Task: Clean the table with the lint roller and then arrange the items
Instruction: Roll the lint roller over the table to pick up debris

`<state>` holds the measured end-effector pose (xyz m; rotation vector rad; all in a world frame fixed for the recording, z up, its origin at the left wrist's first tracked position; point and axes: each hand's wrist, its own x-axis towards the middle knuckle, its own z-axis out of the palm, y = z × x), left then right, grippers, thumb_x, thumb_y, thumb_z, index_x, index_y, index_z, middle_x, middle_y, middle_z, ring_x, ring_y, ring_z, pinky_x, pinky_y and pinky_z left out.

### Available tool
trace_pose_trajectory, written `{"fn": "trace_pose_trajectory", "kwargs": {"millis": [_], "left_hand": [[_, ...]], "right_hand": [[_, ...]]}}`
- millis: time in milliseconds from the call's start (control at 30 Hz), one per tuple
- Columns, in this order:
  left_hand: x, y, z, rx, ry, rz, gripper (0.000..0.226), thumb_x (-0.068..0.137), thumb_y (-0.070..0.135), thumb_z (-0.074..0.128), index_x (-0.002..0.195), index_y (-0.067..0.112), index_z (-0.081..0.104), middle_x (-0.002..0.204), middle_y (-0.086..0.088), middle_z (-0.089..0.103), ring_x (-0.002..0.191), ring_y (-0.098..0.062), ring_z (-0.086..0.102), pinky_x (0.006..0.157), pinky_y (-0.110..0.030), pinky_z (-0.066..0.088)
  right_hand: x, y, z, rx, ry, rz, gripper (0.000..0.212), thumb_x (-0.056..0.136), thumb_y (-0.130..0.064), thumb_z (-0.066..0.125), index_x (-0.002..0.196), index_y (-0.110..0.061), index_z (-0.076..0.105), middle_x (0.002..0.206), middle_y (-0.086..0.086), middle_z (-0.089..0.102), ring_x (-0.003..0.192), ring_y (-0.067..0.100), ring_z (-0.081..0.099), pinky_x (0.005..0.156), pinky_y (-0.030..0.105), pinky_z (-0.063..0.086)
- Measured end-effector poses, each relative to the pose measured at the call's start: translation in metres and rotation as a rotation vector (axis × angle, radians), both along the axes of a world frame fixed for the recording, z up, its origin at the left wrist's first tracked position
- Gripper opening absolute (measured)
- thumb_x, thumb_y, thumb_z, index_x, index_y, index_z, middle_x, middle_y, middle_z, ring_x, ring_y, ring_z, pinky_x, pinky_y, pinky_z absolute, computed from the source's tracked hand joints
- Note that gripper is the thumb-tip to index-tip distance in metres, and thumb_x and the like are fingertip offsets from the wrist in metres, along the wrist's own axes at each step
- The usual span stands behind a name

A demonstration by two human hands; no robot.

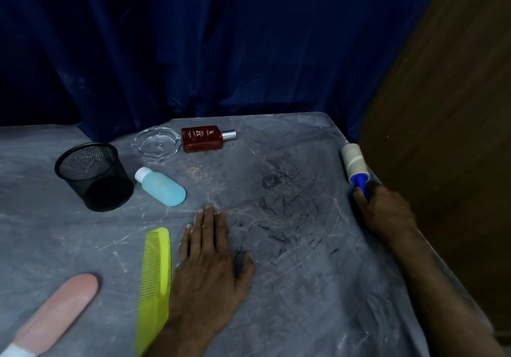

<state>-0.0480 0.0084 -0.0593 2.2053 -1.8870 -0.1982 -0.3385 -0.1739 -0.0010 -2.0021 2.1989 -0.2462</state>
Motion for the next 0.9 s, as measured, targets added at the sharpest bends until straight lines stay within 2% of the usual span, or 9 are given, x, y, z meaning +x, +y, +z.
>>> {"fn": "trace_pose_trajectory", "kwargs": {"millis": [67,200,333,433,567,667,800,900], "left_hand": [[0.000,0.000,0.000,0.002,0.000,0.003,0.095,0.097,0.067,0.014,0.170,0.007,0.005,0.180,-0.014,0.004,0.167,-0.030,0.006,0.132,-0.041,-0.002],[-0.001,0.000,0.003,0.014,0.015,0.008,0.094,0.097,0.065,0.016,0.170,0.006,0.010,0.180,-0.015,0.007,0.167,-0.031,0.008,0.135,-0.045,0.005],[0.000,0.000,0.003,0.030,0.009,0.010,0.095,0.095,0.067,0.009,0.170,0.009,-0.004,0.180,-0.013,-0.007,0.168,-0.028,-0.005,0.136,-0.044,-0.003],[-0.001,0.001,0.007,0.015,-0.004,0.013,0.096,0.095,0.066,0.011,0.170,0.008,0.002,0.180,-0.014,0.000,0.168,-0.029,0.000,0.136,-0.044,-0.001],[-0.002,0.000,0.009,0.016,-0.004,0.017,0.096,0.094,0.066,0.012,0.171,0.008,0.006,0.180,-0.014,0.003,0.168,-0.029,0.002,0.134,-0.042,-0.004],[-0.002,0.000,0.010,0.025,-0.015,0.009,0.096,0.094,0.065,0.015,0.170,0.005,0.014,0.179,-0.017,0.011,0.167,-0.032,0.009,0.136,-0.046,0.005],[-0.001,0.001,0.010,0.036,-0.016,0.003,0.099,0.093,0.069,0.016,0.170,0.006,0.015,0.178,-0.018,0.014,0.167,-0.033,0.011,0.135,-0.047,0.004],[-0.001,0.002,0.011,0.016,0.002,-0.001,0.096,0.093,0.064,0.024,0.167,0.004,0.026,0.175,-0.022,0.025,0.164,-0.036,0.022,0.134,-0.052,0.016]], "right_hand": [[0.016,0.003,-0.003,-0.004,-0.016,0.052,0.034,0.105,-0.046,0.046,0.109,-0.014,0.057,0.076,-0.002,0.050,0.065,0.010,0.048,0.060,0.030,0.036],[0.056,0.013,-0.007,0.004,-0.063,0.136,0.032,0.104,-0.047,0.046,0.114,-0.018,0.056,0.083,0.001,0.060,0.067,0.010,0.051,0.062,0.029,0.037],[0.099,0.028,-0.009,0.012,-0.026,0.219,0.040,0.103,-0.050,0.044,0.125,-0.019,0.054,0.103,0.010,0.069,0.092,0.030,0.067,0.077,0.038,0.051],[0.129,0.043,-0.012,-0.028,-0.018,0.295,0.041,0.103,-0.049,0.044,0.126,-0.017,0.056,0.111,0.015,0.072,0.103,0.037,0.068,0.082,0.040,0.051],[0.159,0.060,-0.014,-0.034,-0.012,0.356,0.045,0.103,-0.051,0.041,0.135,-0.021,0.053,0.115,0.015,0.072,0.107,0.036,0.068,0.086,0.040,0.051],[0.175,0.070,-0.017,-0.054,-0.001,0.408,0.043,0.104,-0.050,0.038,0.130,-0.020,0.053,0.113,0.014,0.072,0.105,0.035,0.068,0.083,0.039,0.051],[0.190,0.080,-0.020,-0.072,0.022,0.465,0.045,0.105,-0.050,0.036,0.133,-0.018,0.051,0.114,0.013,0.071,0.105,0.034,0.067,0.084,0.040,0.051],[0.198,0.086,-0.022,-0.060,-0.011,0.494,0.047,0.104,-0.052,0.037,0.135,-0.019,0.050,0.113,0.012,0.071,0.104,0.033,0.068,0.085,0.039,0.050]]}}
